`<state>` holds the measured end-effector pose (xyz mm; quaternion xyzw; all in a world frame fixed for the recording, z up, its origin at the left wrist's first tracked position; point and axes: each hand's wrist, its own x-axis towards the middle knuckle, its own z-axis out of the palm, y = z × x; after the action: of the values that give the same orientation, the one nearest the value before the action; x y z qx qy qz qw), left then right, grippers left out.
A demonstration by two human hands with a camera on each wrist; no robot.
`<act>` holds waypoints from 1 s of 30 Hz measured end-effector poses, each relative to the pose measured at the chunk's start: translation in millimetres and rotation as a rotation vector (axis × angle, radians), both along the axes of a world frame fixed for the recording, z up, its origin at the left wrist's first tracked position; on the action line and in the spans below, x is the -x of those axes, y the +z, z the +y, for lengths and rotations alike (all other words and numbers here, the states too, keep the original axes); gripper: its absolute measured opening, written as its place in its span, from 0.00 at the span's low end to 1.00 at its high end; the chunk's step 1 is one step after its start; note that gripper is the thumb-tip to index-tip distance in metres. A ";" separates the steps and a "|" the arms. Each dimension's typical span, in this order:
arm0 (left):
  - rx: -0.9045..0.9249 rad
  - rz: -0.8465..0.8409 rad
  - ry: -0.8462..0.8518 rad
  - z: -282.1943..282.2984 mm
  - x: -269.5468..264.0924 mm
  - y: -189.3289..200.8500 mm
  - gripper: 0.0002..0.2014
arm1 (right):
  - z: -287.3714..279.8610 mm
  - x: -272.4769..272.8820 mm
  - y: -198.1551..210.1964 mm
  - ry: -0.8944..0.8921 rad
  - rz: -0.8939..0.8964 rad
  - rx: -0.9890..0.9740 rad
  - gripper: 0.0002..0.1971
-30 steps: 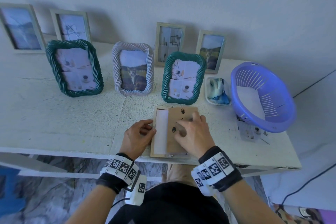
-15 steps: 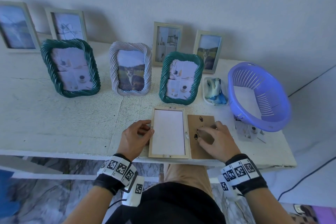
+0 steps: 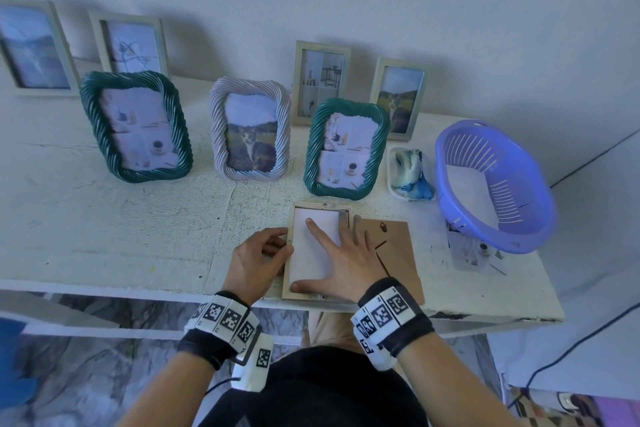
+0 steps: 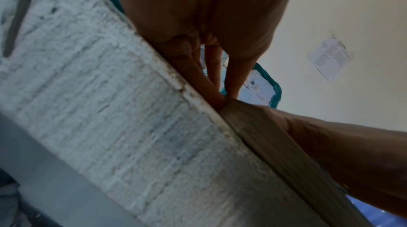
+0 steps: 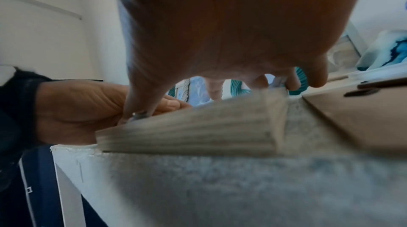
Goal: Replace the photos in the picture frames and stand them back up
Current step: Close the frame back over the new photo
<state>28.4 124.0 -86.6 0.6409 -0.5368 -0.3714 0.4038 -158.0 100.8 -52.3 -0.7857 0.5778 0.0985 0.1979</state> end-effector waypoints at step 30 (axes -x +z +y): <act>-0.036 0.180 0.035 -7.7 11.1 33.3 0.06 | -2.2 7.4 24.9 -0.262 -0.905 0.294 0.45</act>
<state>17.2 116.3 -53.3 0.6214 -0.4802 -0.4303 0.4452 -165.5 98.7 -27.4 -0.6901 0.5355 -0.3609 0.3268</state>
